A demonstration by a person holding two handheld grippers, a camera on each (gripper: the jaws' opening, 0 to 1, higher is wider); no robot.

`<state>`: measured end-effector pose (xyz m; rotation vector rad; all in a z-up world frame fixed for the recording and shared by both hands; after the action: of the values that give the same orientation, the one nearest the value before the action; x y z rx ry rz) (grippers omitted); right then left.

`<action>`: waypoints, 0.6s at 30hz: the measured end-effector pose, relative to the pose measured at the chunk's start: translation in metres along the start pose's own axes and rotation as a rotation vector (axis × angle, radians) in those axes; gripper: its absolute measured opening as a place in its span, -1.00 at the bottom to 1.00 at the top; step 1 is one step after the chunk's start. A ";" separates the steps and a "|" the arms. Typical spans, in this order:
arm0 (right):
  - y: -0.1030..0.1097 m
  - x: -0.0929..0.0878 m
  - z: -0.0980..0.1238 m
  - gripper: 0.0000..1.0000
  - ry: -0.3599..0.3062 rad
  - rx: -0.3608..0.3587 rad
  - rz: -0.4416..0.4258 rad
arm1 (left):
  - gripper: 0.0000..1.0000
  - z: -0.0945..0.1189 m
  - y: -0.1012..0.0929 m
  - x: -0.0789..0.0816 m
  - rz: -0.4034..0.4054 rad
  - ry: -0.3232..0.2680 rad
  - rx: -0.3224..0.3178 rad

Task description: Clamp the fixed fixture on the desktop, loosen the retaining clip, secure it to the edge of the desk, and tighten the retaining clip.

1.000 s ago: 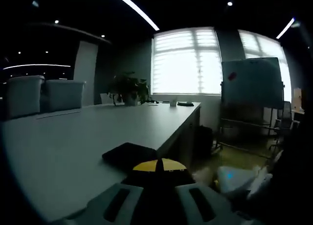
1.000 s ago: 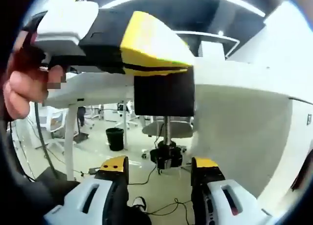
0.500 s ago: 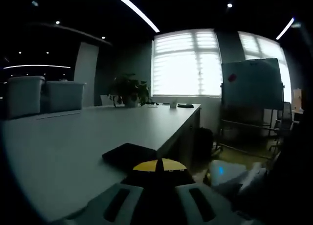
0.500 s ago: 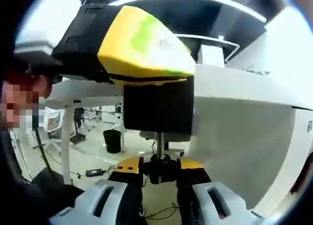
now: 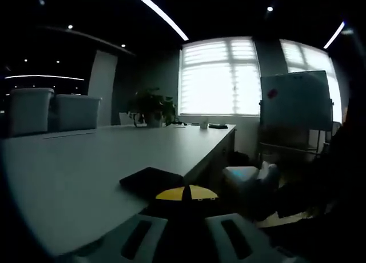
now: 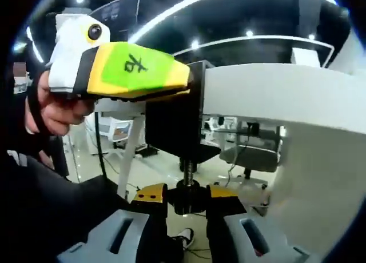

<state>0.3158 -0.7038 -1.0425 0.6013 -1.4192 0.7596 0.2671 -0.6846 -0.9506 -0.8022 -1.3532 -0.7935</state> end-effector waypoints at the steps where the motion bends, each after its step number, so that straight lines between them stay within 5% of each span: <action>1: -0.002 0.000 0.000 -0.52 0.000 0.017 -0.008 | -0.98 0.000 0.000 0.000 -0.001 0.003 -0.003; 6: 0.001 0.001 0.001 -0.52 -0.004 0.118 -0.032 | -0.98 0.000 0.001 0.000 -0.004 0.004 -0.004; 12: 0.004 0.001 0.000 -0.52 0.012 0.147 -0.016 | -0.98 -0.001 0.002 0.000 -0.006 0.005 -0.007; 15: 0.006 0.001 0.002 -0.50 0.025 0.092 -0.014 | -0.98 -0.002 0.002 0.000 -0.004 0.002 -0.008; 18: 0.002 0.002 0.005 -0.37 0.039 -0.035 0.016 | -0.98 -0.001 0.002 0.000 -0.004 -0.001 -0.011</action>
<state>0.3113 -0.7061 -1.0403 0.5459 -1.3998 0.7540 0.2695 -0.6849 -0.9507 -0.8087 -1.3534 -0.8044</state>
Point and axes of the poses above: the point that each gripper's makers call its tool centre point, and the gripper's own axes: z roughly backward along the fingers, y roughly to its left, x roughly out of its top, the point moved 4 cm from there along z, roughly backward along the fingers, and after that the axes turned 7 degrees about -x, right-handed, at the moved point
